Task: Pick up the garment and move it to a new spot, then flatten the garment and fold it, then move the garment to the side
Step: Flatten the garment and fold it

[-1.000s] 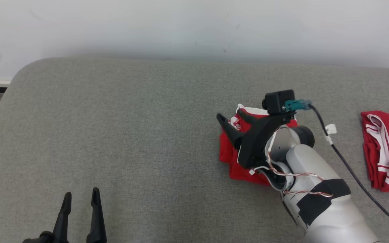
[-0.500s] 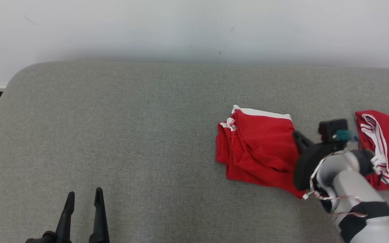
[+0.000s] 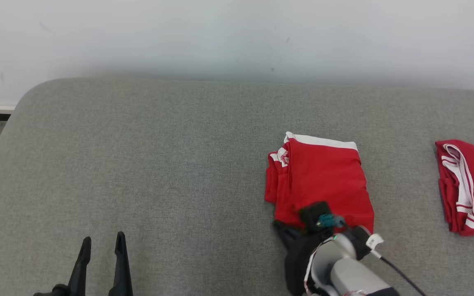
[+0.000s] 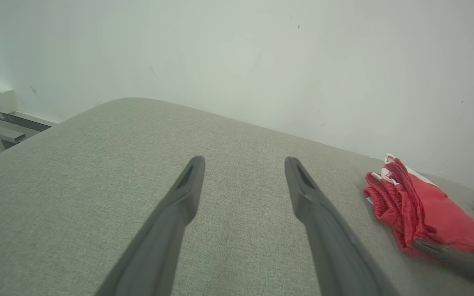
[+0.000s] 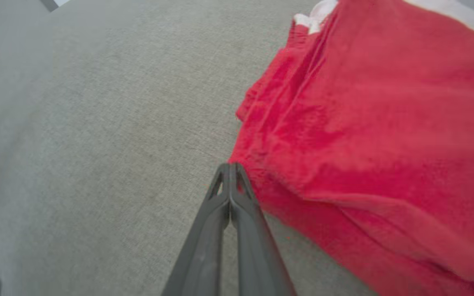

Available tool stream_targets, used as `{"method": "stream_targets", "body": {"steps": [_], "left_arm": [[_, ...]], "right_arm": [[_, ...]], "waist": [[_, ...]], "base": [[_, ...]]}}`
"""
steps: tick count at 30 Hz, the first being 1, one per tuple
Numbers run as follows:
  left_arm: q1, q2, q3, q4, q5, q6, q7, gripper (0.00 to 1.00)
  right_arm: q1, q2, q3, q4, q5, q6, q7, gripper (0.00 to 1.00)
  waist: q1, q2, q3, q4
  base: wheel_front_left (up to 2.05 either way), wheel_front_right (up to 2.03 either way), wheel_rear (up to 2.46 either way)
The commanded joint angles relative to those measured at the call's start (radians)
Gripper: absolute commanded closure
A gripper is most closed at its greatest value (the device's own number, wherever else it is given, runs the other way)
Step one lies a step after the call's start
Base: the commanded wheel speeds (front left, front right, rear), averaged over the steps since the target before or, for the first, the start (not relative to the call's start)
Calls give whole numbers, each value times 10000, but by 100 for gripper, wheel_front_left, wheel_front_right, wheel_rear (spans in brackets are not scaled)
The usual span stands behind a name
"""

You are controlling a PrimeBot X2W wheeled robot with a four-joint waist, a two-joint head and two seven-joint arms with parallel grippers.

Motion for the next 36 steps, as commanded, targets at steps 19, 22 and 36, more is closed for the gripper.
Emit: {"method": "stream_targets", "body": {"steps": [19, 22, 36], "left_arm": [[424, 4, 336, -238, 266, 272, -16, 0], [461, 1, 499, -272, 196, 308, -16, 0], [366, 7, 668, 314, 773, 250, -16, 0]], "right_arm": [[1368, -596, -432, -3341, 1650, -28, -2546, 0], [1766, -784, -1183, -4007, 1375, -28, -2796, 0], [3996, -1546, -4320, -4741, -203, -28, -2988, 0]], "waist": [[0, 0, -954, -1263], [0, 0, -1054, -1529], [0, 0, -1414, -1818]], "base": [[0, 0, 0], [0, 0, 0], [0, 0, 0]]}}
